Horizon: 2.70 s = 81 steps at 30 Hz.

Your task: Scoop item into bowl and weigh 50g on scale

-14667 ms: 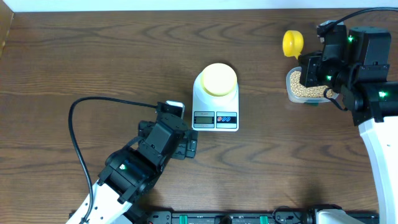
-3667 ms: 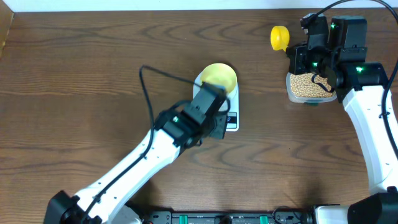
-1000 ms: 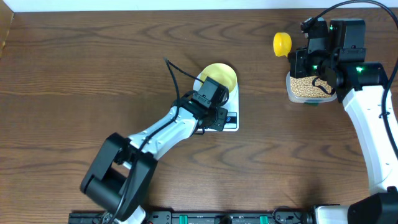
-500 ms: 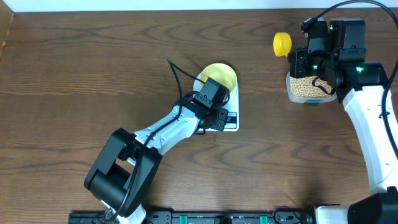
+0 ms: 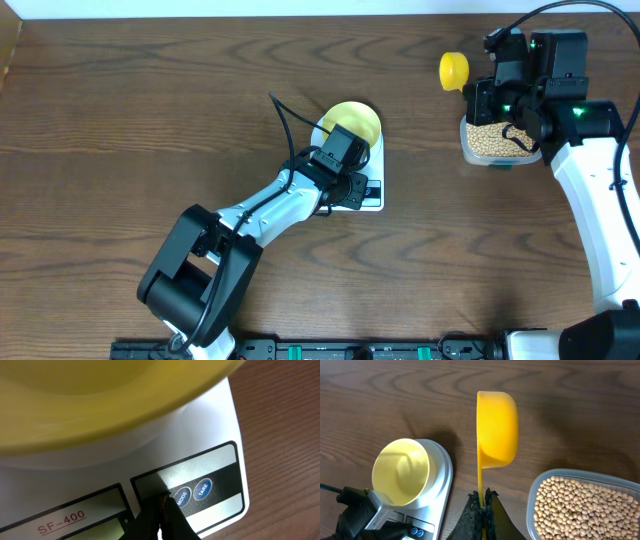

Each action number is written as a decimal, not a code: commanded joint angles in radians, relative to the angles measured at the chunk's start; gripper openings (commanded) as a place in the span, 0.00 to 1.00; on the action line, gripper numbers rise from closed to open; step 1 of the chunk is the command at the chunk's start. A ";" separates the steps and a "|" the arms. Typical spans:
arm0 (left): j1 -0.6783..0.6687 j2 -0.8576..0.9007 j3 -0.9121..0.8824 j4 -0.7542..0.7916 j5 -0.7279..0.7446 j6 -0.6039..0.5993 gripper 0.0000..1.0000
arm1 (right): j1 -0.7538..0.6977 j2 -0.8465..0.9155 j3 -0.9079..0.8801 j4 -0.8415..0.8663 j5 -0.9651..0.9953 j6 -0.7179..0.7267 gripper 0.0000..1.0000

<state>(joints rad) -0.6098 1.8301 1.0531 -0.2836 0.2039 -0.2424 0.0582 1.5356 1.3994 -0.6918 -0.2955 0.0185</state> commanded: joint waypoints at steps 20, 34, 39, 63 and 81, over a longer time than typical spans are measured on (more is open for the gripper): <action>0.002 0.055 -0.016 -0.028 -0.112 -0.006 0.07 | 0.002 -0.006 0.004 -0.002 0.001 0.011 0.01; 0.002 0.136 -0.016 -0.055 -0.145 -0.023 0.07 | 0.002 -0.006 0.004 -0.013 0.001 0.011 0.01; 0.003 0.138 -0.016 -0.105 -0.225 -0.024 0.07 | 0.002 -0.006 0.004 -0.015 0.001 0.011 0.01; 0.002 0.151 -0.016 -0.151 -0.186 -0.051 0.07 | 0.002 -0.006 0.004 -0.019 0.001 0.011 0.01; 0.002 0.150 -0.015 -0.183 -0.110 -0.047 0.07 | 0.002 -0.006 0.004 -0.019 0.001 0.010 0.01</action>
<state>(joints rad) -0.6273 1.8721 1.1217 -0.4141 0.1524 -0.2878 0.0582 1.5356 1.3994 -0.7105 -0.2955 0.0185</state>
